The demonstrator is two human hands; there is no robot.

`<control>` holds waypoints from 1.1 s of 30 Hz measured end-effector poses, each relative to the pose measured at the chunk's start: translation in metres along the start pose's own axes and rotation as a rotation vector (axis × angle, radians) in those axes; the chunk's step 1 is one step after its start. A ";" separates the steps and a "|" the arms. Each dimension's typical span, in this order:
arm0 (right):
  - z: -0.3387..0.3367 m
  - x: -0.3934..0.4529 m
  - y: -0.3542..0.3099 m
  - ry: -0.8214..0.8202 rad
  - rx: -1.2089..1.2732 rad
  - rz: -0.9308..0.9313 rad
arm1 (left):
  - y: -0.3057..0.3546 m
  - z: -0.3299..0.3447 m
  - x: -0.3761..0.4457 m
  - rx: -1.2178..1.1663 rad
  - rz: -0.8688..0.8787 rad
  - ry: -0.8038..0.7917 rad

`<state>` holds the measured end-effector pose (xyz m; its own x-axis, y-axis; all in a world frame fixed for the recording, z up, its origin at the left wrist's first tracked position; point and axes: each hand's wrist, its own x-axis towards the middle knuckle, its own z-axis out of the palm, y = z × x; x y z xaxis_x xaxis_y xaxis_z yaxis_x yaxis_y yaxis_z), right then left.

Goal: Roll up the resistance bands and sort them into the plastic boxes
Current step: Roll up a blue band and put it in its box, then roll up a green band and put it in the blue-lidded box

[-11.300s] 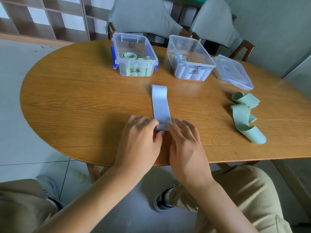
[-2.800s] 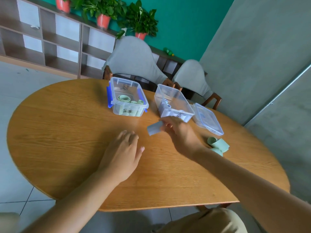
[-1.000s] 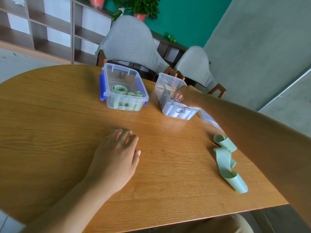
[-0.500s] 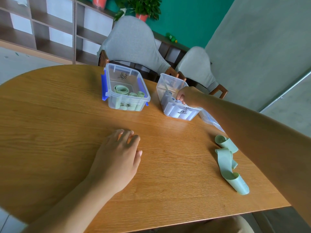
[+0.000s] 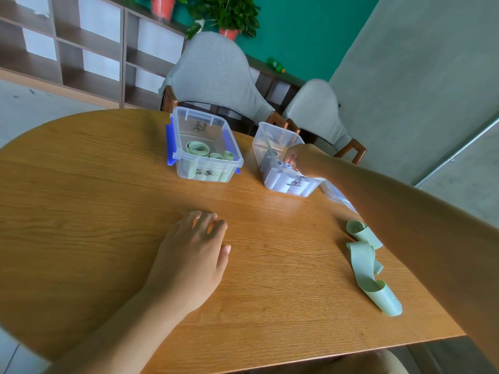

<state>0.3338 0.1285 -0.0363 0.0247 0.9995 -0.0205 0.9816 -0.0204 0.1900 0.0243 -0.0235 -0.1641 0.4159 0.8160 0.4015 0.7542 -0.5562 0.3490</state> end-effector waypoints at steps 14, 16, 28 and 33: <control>-0.001 0.002 0.004 0.125 0.144 0.100 | -0.001 0.001 0.000 -0.002 0.013 0.001; -0.002 -0.001 0.006 0.216 0.171 0.102 | -0.002 0.001 0.000 -0.003 0.014 0.000; -0.005 -0.098 0.013 0.252 0.072 0.037 | -0.003 -0.001 -0.002 -0.029 0.028 0.039; 0.012 -0.136 0.045 -0.096 0.110 0.160 | -0.003 -0.003 -0.003 -0.042 0.038 0.023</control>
<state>0.3765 -0.0086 -0.0372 0.1948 0.9764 -0.0930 0.9783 -0.1866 0.0897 0.0196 -0.0245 -0.1636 0.4314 0.7907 0.4344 0.7162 -0.5929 0.3681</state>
